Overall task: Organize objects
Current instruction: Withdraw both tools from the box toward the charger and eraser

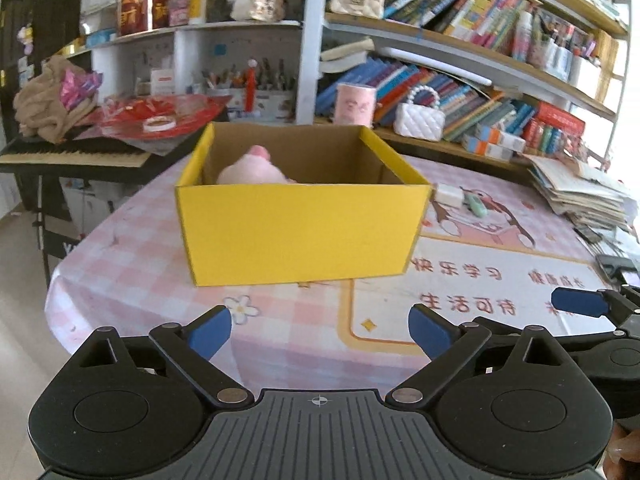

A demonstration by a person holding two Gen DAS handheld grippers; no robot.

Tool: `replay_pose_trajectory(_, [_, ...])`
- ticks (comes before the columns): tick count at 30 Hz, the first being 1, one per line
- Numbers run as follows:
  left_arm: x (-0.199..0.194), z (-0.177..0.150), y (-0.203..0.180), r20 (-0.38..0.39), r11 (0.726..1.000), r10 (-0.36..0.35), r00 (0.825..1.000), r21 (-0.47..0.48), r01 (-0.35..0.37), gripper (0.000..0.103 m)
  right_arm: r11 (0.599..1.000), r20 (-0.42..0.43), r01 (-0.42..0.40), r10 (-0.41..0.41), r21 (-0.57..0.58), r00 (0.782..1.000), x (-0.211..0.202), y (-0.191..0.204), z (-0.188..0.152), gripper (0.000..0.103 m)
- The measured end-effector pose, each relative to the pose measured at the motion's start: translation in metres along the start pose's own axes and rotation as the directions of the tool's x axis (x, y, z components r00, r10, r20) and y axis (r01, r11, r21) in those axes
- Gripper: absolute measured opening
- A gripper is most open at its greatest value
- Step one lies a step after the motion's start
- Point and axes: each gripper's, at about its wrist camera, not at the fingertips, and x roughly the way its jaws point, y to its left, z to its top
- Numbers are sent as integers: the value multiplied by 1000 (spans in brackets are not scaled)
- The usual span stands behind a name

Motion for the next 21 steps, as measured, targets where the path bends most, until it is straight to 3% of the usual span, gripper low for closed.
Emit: replay_pose_trajectory(21, [12, 4, -69, -20, 969, -191, 981, 154, 192, 98, 959, -33, 218, -215, 183, 976, -37, -66, -34, 92])
